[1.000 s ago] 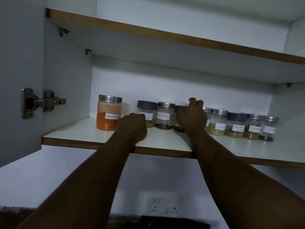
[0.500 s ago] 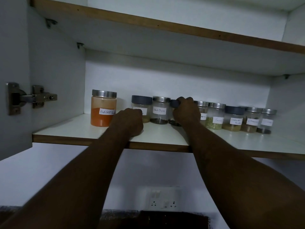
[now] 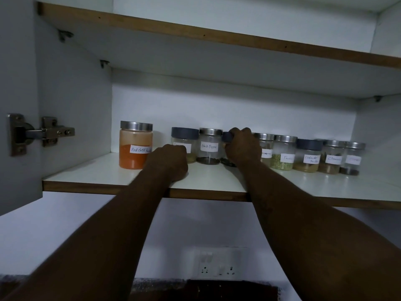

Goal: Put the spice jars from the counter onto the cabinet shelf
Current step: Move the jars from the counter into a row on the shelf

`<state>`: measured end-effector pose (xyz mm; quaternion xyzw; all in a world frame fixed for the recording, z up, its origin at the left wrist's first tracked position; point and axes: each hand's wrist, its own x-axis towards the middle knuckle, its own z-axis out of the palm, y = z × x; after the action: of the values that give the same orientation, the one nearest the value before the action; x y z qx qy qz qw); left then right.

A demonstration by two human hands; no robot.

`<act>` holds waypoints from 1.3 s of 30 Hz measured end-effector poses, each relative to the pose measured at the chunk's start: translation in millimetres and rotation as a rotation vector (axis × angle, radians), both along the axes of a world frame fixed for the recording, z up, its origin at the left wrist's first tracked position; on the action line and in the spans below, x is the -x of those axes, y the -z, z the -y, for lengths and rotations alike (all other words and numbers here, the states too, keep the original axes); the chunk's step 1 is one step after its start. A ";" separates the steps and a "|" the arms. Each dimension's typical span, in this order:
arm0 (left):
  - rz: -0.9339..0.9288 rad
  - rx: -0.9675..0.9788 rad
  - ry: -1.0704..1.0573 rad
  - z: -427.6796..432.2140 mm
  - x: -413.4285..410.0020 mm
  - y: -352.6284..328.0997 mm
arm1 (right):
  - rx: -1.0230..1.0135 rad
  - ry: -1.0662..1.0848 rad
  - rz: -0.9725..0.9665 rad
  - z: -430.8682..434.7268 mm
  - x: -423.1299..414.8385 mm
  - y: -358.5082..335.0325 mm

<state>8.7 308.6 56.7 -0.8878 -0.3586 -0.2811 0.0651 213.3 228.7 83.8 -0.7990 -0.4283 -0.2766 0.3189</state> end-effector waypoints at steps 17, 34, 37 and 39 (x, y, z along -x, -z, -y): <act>-0.006 0.089 -0.080 1.3 1.4 -2.4 | -0.262 -0.149 0.081 2.0 12.6 -5.2; 0.012 0.078 -0.091 -0.1 -3.0 -1.7 | 0.026 -0.474 0.547 -13.3 50.5 -1.2; 0.035 0.041 -0.098 4.4 0.3 -3.1 | 0.009 -0.490 0.548 -12.5 54.1 -0.6; 0.040 0.007 -0.112 10.2 4.2 -2.3 | 0.012 -0.510 0.528 -11.4 56.2 -0.2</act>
<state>4.5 298.4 59.0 -0.8608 -0.4100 -0.2932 0.0704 157.1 240.1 84.0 -0.5694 -0.6831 -0.3820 0.2514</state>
